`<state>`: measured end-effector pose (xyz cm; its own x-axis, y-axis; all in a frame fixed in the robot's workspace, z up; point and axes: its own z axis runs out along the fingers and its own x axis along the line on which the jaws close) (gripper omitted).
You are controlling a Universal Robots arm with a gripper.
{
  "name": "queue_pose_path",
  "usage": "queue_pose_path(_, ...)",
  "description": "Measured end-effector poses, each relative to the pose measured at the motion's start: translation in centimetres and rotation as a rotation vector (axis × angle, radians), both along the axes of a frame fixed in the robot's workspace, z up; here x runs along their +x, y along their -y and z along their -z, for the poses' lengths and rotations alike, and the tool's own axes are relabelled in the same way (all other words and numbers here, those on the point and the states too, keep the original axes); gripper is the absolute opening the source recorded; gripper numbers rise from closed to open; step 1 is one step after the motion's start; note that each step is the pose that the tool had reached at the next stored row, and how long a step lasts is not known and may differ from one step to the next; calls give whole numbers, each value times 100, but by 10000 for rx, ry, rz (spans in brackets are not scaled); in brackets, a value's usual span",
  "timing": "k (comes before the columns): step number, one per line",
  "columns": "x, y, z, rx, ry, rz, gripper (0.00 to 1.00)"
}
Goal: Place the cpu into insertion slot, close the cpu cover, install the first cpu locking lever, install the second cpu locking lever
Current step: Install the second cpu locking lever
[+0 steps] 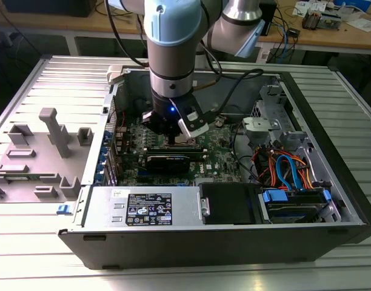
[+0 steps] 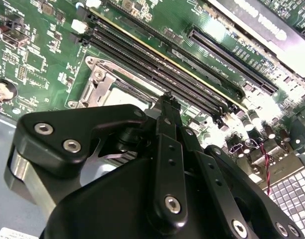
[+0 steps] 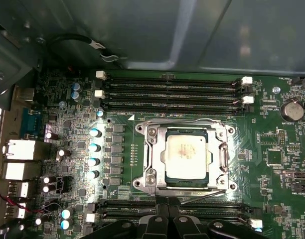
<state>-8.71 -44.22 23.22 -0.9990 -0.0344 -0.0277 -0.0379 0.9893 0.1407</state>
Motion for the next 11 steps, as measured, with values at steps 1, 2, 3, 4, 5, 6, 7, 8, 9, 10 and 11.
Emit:
queue_pose_path(1,-8,1,1,26,-8,0,11)
queue_pose_path(2,-13,1,2,63,-15,-1,11)
queue_pose_path(3,-26,1,6,123,-26,-1,11)
queue_pose_path(4,-37,1,8,161,-32,-1,11)
queue_pose_path(5,-45,1,10,188,-37,-1,11)
queue_pose_path(6,-49,0,11,212,-42,0,11)
queue_pose_path(7,-50,0,12,237,-46,-2,11)
queue_pose_path(8,-51,0,12,255,-48,-1,11)
queue_pose_path(9,-52,0,15,290,-49,0,11)
queue_pose_path(10,-51,0,15,302,-52,0,11)
queue_pose_path(11,-52,0,16,312,-54,-1,11)
